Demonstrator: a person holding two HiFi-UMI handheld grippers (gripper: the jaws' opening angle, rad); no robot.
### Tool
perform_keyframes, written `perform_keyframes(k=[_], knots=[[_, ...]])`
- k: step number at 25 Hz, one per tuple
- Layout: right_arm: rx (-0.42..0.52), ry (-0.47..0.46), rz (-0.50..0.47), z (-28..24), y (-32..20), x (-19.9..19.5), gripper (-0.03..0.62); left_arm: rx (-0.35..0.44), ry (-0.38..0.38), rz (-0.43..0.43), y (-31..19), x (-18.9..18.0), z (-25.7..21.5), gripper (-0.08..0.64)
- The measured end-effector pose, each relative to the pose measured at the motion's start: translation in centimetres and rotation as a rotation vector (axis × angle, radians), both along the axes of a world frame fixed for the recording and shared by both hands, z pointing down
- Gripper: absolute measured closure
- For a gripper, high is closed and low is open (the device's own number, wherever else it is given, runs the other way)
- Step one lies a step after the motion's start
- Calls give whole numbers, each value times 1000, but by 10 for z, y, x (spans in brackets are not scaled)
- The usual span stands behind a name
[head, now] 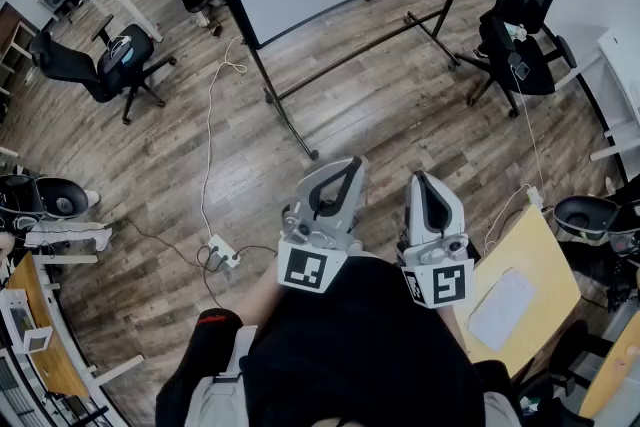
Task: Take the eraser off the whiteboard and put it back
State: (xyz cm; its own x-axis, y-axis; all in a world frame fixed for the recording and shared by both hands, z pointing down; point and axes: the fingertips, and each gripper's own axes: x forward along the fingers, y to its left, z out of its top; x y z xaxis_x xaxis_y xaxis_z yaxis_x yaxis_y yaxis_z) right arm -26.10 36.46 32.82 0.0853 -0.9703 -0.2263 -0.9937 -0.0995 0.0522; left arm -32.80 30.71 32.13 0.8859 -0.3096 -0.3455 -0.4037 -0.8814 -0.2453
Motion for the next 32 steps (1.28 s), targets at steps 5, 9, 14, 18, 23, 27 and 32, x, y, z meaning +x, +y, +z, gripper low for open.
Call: perform_keyframes(k=[5, 9, 14, 18, 23, 27, 32], knots=[[-7, -8, 11, 3, 6, 0, 592, -6, -37, 9, 8, 6, 8, 558], [-18, -14, 23, 8, 16, 4, 592, -3, -42, 26, 20, 13, 11, 558], [-21, -10, 35, 14, 27, 13, 592, -5, -53, 34, 29, 25, 19, 557], [-23, -12, 44, 16, 35, 17, 592, -14, -77, 40, 33, 33, 23, 557], [-31, -14, 50, 20, 40, 26, 592, -18, -69, 55, 38, 41, 23, 558], [-36, -14, 48, 22, 41, 32, 592, -10, -73, 60, 43, 46, 25, 557], [-43, -24, 47, 27, 31, 42, 591, -14, -86, 63, 35, 59, 30, 558]])
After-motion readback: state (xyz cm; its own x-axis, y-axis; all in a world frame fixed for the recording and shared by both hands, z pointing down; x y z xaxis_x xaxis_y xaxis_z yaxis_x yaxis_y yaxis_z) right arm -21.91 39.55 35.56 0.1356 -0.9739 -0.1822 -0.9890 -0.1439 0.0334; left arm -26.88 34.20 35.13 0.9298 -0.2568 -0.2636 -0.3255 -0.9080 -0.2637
